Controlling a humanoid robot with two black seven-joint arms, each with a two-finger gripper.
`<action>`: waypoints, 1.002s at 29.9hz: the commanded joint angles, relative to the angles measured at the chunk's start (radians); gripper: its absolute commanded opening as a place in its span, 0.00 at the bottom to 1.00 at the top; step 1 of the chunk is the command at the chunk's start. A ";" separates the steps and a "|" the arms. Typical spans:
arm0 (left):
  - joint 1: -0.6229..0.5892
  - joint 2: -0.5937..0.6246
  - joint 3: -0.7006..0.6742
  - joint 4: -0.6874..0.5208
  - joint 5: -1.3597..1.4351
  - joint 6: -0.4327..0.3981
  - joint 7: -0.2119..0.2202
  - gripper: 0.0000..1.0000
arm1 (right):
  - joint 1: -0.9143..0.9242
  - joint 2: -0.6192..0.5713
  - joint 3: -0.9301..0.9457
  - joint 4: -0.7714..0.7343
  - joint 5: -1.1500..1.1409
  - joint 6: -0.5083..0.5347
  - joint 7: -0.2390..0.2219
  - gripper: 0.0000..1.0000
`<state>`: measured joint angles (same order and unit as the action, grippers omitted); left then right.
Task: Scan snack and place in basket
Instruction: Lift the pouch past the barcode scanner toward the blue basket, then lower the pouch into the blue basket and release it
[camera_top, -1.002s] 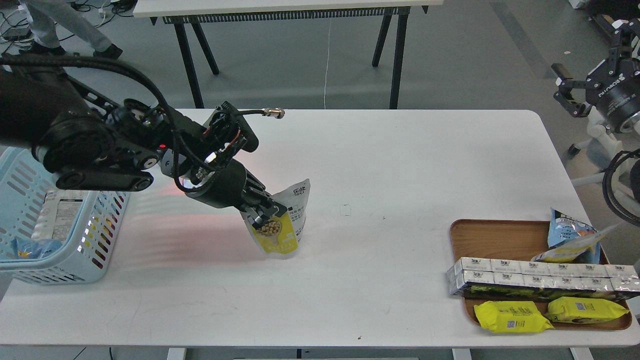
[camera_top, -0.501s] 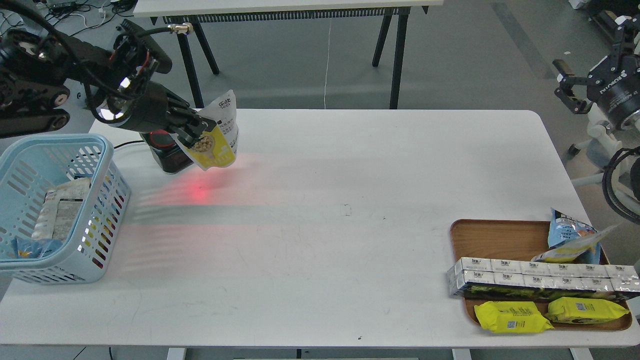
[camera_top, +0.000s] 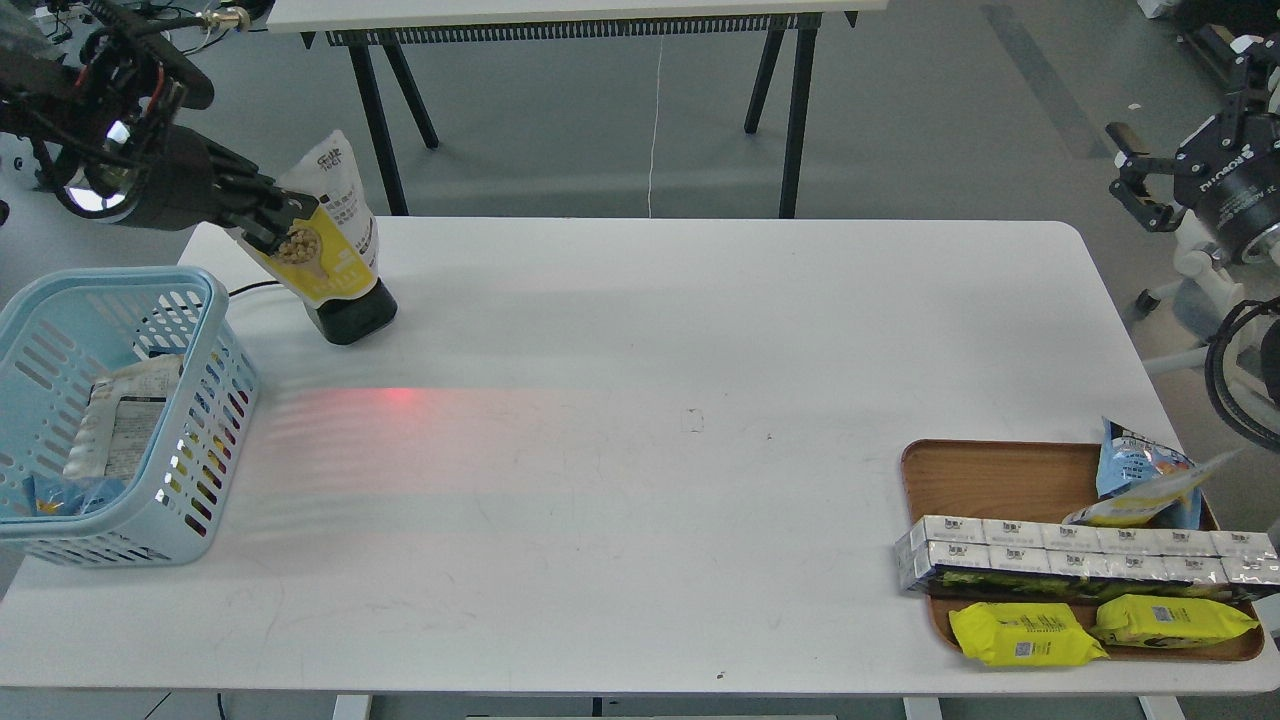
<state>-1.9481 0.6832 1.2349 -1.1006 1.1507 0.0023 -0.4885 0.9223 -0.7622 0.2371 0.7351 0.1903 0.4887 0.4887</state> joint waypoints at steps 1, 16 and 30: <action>-0.100 0.084 0.005 -0.057 0.026 -0.016 0.000 0.00 | -0.008 0.011 -0.001 0.000 0.000 0.000 0.000 0.98; -0.230 0.458 -0.005 -0.087 0.406 -0.189 0.000 0.00 | -0.013 0.043 0.007 -0.009 0.000 0.000 0.000 0.98; -0.129 0.604 -0.035 -0.134 0.503 -0.180 0.000 0.00 | -0.011 0.067 0.013 -0.023 0.000 0.000 0.000 0.98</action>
<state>-2.1214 1.2841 1.2176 -1.2326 1.6530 -0.1821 -0.4887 0.9096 -0.6978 0.2471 0.7116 0.1899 0.4887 0.4887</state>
